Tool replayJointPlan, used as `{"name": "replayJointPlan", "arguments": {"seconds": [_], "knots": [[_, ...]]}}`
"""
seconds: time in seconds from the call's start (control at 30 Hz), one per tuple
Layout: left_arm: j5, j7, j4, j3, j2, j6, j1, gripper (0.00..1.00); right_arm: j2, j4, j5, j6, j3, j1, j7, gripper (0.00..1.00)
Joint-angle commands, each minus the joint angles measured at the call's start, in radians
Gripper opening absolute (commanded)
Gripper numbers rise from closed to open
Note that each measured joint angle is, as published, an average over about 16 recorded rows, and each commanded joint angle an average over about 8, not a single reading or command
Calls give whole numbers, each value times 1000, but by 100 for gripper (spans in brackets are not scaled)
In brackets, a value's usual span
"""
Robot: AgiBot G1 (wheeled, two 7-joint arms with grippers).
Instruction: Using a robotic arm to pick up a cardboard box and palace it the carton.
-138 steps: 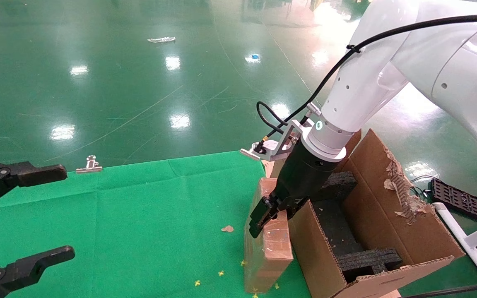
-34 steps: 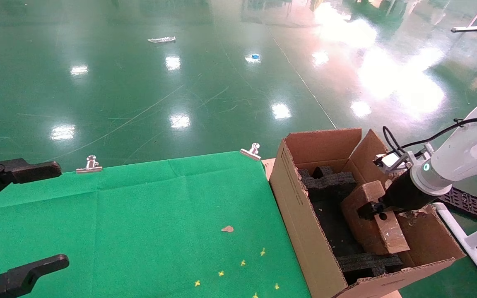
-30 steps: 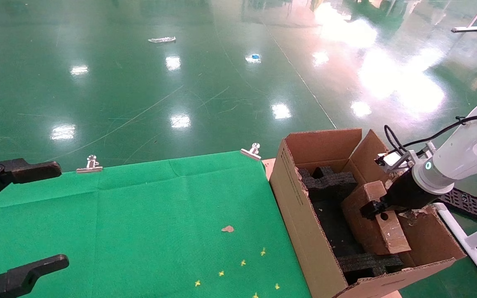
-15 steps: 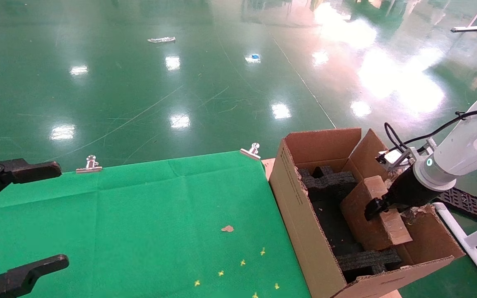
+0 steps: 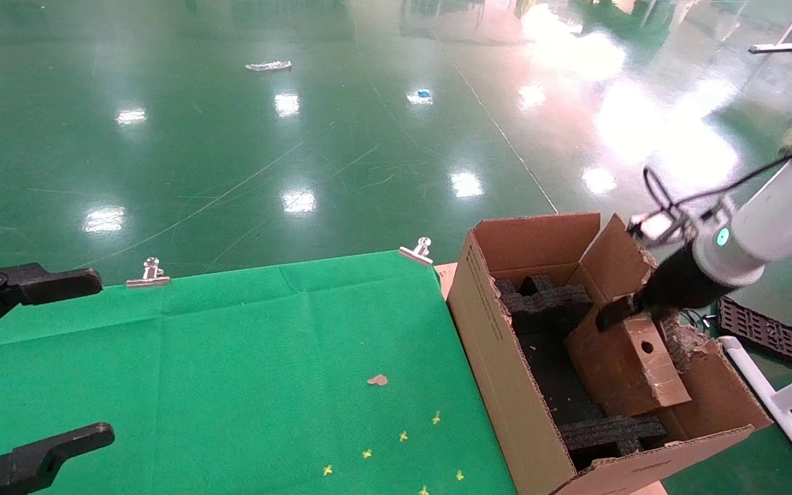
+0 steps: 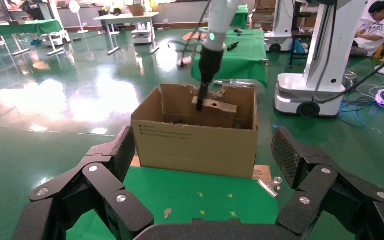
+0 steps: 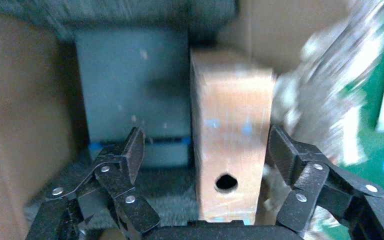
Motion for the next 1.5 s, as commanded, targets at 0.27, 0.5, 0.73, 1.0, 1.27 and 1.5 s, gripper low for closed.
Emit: {"name": "replayJointPlan", "arguments": {"seconds": [0.27, 0.5, 0.73, 1.0, 1.27, 1.5], "knots": [[0, 0, 0, 0, 0, 0, 0, 100, 20, 14, 16, -21, 13, 192, -96, 100], [-1, 0, 0, 1, 0, 0, 0, 100, 48, 36, 48, -26, 37, 309, -178, 100], [-1, 1, 0, 1, 0, -1, 0, 100, 74, 77, 90, -17, 99, 331, -218, 100], [-1, 1, 1, 1, 0, -1, 0, 100, 102, 216, 136, -44, 270, 198, -280, 100], [-1, 1, 1, 2, -1, -1, -1, 100, 132, 377, 186, -76, 465, 36, -351, 100], [-2, 1, 1, 2, -1, -1, -1, 100, 159, 521, 230, -105, 640, -108, -414, 100]]}}
